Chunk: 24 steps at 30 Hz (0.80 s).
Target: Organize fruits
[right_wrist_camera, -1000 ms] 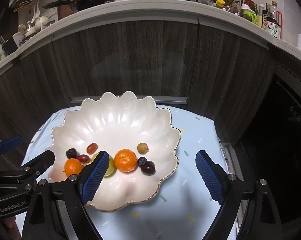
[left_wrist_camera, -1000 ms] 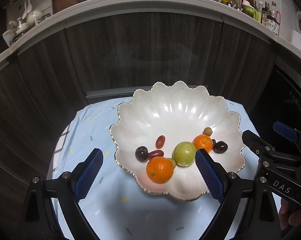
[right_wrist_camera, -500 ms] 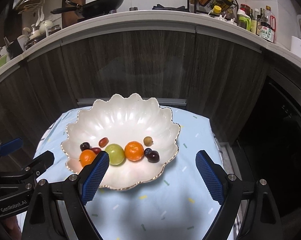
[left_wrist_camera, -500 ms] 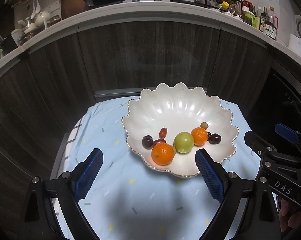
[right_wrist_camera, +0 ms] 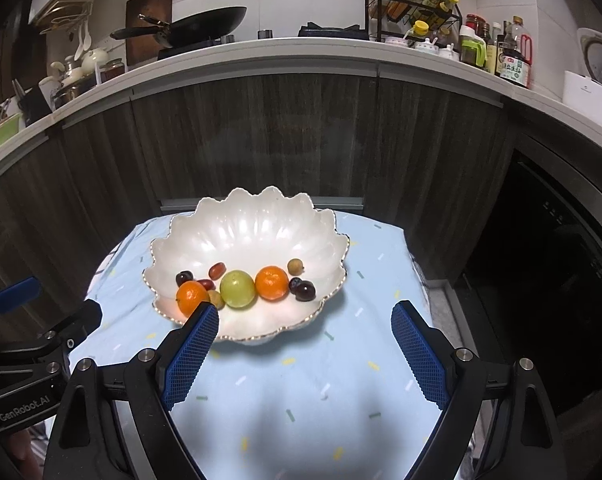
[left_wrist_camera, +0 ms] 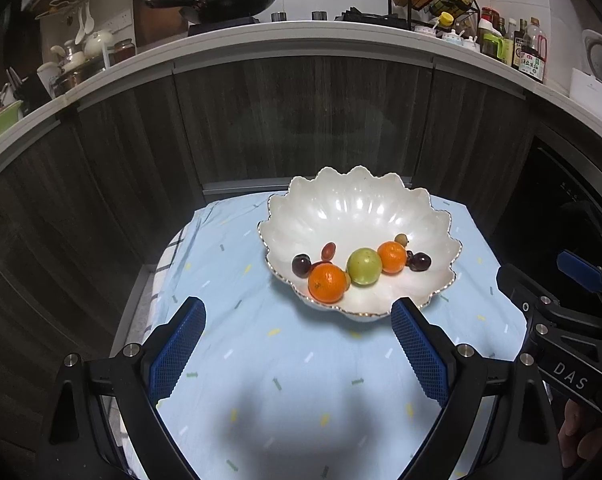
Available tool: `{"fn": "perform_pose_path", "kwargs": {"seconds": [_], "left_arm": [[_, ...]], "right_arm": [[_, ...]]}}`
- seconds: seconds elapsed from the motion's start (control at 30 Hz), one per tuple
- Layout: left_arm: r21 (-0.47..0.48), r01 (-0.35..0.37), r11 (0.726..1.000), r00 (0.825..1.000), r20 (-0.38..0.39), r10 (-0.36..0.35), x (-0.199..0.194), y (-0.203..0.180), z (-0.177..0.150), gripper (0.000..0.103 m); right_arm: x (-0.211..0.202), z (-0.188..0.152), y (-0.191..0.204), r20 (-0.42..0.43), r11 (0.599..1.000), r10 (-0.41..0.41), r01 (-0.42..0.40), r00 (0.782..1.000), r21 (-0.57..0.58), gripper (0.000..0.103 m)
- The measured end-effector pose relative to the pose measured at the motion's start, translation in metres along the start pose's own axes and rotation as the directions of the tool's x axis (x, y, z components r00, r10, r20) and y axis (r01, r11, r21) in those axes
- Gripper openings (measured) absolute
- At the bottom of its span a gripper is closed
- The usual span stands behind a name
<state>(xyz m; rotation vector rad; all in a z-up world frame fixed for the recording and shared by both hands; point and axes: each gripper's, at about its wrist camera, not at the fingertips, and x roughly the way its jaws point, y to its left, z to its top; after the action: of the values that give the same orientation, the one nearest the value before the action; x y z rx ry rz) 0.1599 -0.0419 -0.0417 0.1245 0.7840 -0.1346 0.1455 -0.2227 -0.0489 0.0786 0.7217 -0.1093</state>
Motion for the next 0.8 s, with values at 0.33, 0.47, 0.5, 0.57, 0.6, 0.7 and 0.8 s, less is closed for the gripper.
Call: {"fn": "perform_pose_path", "kwargs": {"seconds": [0.33,0.47,0.5,0.57,0.6,0.7,0.8], "left_arm": [[-0.002,-0.021,1.000,1.000,0.012,0.021,-0.033,-0.002,-0.021,0.097],[-0.006,-0.021,1.000,1.000,0.017,0.021,-0.045,-0.002,-0.027,0.097],[-0.004,-0.022,1.000,1.000,0.019,0.022,-0.049,-0.002,-0.029,0.097],[-0.003,-0.028,1.000,0.999,0.022,0.029,-0.054,-0.002,-0.033,0.097],[-0.004,-0.030,1.000,0.999,0.023,0.030,-0.057,-0.002,-0.035,0.097],[-0.008,-0.036,0.999,0.999,0.028,0.036,-0.065,-0.001,-0.041,0.097],[-0.014,-0.038,0.999,0.999,0.034,0.038,-0.073,0.001,-0.047,0.097]], "right_arm": [[-0.035,-0.018,-0.006,0.022,1.000,-0.018,0.017,1.000,0.021,0.089],[-0.048,-0.024,-0.006,0.030,1.000,-0.018,0.017,0.999,0.018,0.089],[-0.051,-0.026,-0.007,0.031,1.000,-0.019,0.019,0.999,0.018,0.089],[-0.057,-0.029,-0.007,0.034,1.000,-0.024,0.024,0.999,0.015,0.089],[-0.060,-0.030,-0.006,0.034,1.000,-0.027,0.027,0.999,0.013,0.089],[-0.068,-0.034,-0.007,0.034,1.000,-0.029,0.029,0.999,0.011,0.089],[-0.076,-0.040,-0.004,0.032,1.000,-0.027,0.026,0.999,0.012,0.089]]}}
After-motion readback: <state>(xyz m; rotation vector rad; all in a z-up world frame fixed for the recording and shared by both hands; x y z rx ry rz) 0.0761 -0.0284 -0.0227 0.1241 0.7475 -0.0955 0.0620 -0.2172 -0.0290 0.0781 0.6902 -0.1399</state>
